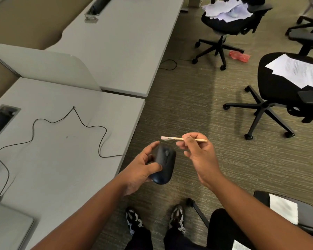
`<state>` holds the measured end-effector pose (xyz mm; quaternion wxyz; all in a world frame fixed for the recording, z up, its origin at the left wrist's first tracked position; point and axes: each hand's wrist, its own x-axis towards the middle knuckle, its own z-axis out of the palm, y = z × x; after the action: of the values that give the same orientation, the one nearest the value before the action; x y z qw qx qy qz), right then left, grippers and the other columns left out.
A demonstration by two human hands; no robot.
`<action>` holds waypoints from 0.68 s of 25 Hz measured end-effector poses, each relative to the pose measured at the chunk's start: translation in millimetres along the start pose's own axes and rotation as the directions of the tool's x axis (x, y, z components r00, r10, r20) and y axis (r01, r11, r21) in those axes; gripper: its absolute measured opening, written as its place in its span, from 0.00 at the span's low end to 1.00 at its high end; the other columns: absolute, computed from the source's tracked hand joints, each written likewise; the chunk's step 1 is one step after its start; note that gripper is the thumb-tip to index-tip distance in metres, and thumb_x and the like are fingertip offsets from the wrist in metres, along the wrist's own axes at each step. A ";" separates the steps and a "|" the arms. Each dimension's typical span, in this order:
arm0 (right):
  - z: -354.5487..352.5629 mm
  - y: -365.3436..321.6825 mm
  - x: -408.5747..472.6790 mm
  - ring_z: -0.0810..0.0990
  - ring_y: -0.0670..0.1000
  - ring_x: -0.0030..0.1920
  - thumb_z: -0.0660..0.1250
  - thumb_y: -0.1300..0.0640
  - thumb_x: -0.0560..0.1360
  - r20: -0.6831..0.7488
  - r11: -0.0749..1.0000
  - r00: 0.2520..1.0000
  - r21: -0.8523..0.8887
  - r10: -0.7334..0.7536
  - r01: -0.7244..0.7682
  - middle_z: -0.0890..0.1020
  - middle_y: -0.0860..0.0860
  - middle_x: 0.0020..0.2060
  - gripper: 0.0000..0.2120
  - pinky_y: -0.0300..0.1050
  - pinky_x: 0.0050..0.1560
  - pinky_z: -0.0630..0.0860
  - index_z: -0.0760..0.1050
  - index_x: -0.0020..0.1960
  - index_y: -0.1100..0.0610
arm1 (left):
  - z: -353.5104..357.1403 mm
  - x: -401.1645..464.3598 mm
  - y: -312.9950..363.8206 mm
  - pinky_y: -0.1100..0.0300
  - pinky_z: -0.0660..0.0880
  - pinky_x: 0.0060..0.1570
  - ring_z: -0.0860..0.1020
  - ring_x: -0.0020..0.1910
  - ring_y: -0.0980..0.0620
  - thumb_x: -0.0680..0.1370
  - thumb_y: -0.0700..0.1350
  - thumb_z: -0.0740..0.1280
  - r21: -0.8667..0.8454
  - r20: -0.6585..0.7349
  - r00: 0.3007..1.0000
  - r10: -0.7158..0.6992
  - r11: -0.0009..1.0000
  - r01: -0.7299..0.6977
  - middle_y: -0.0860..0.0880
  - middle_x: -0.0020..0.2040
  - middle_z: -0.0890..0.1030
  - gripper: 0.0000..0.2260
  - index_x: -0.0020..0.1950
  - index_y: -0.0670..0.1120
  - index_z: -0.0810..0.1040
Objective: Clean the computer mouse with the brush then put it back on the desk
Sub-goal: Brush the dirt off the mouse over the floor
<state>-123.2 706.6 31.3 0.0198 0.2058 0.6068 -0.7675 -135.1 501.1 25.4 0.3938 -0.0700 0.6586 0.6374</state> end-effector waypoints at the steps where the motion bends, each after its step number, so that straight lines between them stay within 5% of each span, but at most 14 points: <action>1: -0.7 -2.1 -0.9 0.84 0.49 0.42 0.67 0.58 0.82 0.000 1.000 1.000 0.010 0.007 -0.007 0.88 0.56 0.43 0.04 0.42 0.44 0.77 0.80 0.50 0.56 | -0.9 -0.6 -0.2 0.45 0.80 0.60 0.79 0.64 0.42 0.74 0.38 0.70 -0.033 0.002 1.000 0.011 0.999 -0.011 0.44 0.69 0.76 0.37 0.78 0.65 0.65; 8: 2.9 -25.4 -3.1 0.80 0.49 0.35 0.67 0.57 0.82 0.081 0.998 0.996 -0.056 0.029 -0.024 0.86 0.54 0.39 0.05 0.43 0.34 0.75 0.79 0.50 0.58 | -2.9 -5.7 7.1 0.29 0.77 0.62 0.75 0.68 0.34 0.76 0.35 0.72 -0.150 -0.017 0.996 0.082 0.985 -0.084 0.42 0.70 0.72 0.32 0.72 0.66 0.71; 17: 8.6 -40.9 4.3 0.80 0.49 0.36 0.68 0.58 0.81 0.095 0.968 0.994 -0.237 -0.061 0.082 0.86 0.56 0.38 0.06 0.45 0.34 0.76 0.80 0.45 0.55 | -10.4 -15.7 14.5 0.35 0.82 0.54 0.81 0.64 0.38 0.80 0.33 0.70 -0.096 0.036 0.990 0.134 0.987 -0.130 0.44 0.72 0.72 0.32 0.74 0.63 0.68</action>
<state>-141.1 710.2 69.1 0.0431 0.1462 0.7011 -0.6966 -137.5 488.0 45.1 0.3607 -0.0312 0.6227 0.6937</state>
